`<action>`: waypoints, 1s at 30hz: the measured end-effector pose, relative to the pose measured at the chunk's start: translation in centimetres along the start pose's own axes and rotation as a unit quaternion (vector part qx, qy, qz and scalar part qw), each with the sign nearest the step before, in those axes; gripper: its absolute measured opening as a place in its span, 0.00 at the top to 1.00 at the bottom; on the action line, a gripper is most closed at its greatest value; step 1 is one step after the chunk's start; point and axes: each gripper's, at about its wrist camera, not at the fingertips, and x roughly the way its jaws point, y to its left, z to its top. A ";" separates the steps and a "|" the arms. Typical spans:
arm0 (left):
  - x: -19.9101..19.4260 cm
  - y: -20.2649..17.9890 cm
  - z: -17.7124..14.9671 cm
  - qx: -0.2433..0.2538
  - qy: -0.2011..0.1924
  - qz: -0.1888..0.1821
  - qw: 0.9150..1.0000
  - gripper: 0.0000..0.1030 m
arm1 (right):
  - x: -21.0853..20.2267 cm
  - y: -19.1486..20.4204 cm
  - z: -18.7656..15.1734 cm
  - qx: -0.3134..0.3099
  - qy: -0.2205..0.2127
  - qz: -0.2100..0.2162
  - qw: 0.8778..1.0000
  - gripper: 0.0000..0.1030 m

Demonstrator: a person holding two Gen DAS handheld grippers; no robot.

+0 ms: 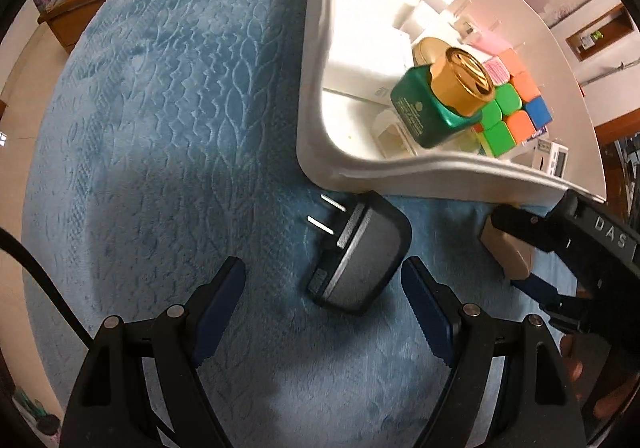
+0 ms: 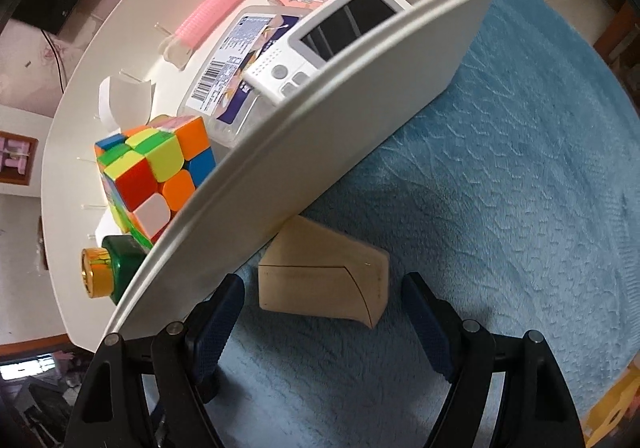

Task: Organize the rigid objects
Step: 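Grasp the black plug adapter with the left tool while the right tool grasps the beige block, then lift the black plug and beige block and carry them over the tray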

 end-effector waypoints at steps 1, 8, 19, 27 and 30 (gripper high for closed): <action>0.0 0.0 0.0 0.000 -0.001 0.000 1.000 0.20 | 0.0 0.1 0.0 -0.002 -0.004 -0.005 1.000 0.21; 0.3 -0.4 0.1 -0.003 -0.016 0.005 1.000 0.20 | 1.3 2.9 -0.8 -0.007 -0.014 -0.026 1.000 0.22; -0.3 -0.2 2.1 -0.006 -0.028 -0.013 1.000 0.41 | 1.1 3.6 -1.8 -0.015 -0.020 -0.041 0.999 0.37; -0.5 0.7 2.6 -0.010 -0.028 -0.020 0.999 0.44 | -0.8 1.1 -1.7 -0.015 -0.015 -0.032 0.999 0.38; -0.6 1.1 2.7 -0.008 -0.024 -0.022 0.999 0.45 | -1.0 0.7 -1.9 -0.014 -0.009 -0.028 0.999 0.38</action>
